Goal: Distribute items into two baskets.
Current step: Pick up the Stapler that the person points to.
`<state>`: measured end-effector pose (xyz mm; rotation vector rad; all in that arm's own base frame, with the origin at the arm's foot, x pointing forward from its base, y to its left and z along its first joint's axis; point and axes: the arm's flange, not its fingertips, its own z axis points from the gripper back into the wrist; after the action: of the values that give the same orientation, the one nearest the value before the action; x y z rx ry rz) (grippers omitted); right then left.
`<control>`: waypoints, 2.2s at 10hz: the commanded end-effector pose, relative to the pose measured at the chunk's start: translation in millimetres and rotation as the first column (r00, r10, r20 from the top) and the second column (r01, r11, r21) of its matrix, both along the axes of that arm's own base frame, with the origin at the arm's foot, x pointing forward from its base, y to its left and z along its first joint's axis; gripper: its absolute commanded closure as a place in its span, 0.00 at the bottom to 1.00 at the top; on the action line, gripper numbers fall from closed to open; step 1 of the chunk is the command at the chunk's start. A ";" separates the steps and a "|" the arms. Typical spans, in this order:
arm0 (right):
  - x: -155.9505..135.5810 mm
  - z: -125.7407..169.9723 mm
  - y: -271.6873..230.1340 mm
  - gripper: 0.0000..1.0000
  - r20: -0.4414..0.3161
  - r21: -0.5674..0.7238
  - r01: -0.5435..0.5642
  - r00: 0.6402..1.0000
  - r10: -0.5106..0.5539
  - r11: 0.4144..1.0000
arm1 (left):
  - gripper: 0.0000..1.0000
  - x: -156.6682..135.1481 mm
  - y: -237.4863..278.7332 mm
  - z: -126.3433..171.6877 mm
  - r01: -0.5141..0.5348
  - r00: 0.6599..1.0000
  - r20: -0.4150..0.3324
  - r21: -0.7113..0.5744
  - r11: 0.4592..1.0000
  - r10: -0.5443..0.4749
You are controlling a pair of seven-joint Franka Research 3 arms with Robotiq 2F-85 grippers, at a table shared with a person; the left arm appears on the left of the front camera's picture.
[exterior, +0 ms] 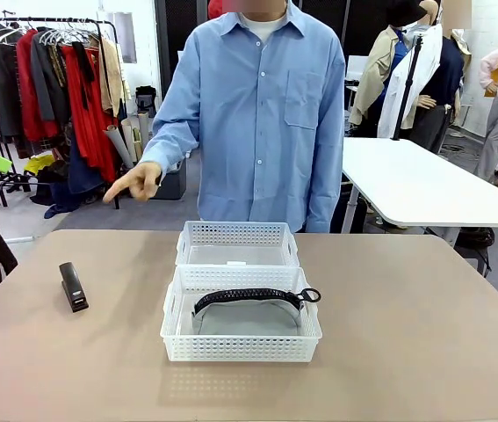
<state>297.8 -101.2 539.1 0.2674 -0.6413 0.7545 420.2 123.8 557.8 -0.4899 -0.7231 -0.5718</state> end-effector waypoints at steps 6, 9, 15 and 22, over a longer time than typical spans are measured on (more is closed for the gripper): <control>0.2 0.1 2.3 0.00 -0.005 -0.007 0.004 1.000 -0.004 1.000 | 0.00 0.0 0.4 0.9 0.009 1.000 0.006 -0.010 1.000 -0.009; 0.2 0.1 2.3 0.00 -0.005 -0.007 0.004 1.000 -0.004 1.000 | 0.00 0.0 0.4 0.9 0.009 1.000 0.006 -0.010 1.000 -0.009; 0.2 0.1 2.3 0.00 -0.005 -0.007 0.004 1.000 -0.004 1.000 | 0.00 0.0 0.4 0.9 0.009 1.000 0.006 -0.010 1.000 -0.009; 8.8 5.1 0.4 0.00 0.011 0.049 0.002 1.000 -0.003 0.999 | 0.00 30.5 -21.7 4.9 -0.024 0.994 -0.104 0.010 1.000 0.025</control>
<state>298.5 -101.3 539.4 0.2733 -0.6451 0.7517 445.1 102.7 554.2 -0.5001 -0.6577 -0.5509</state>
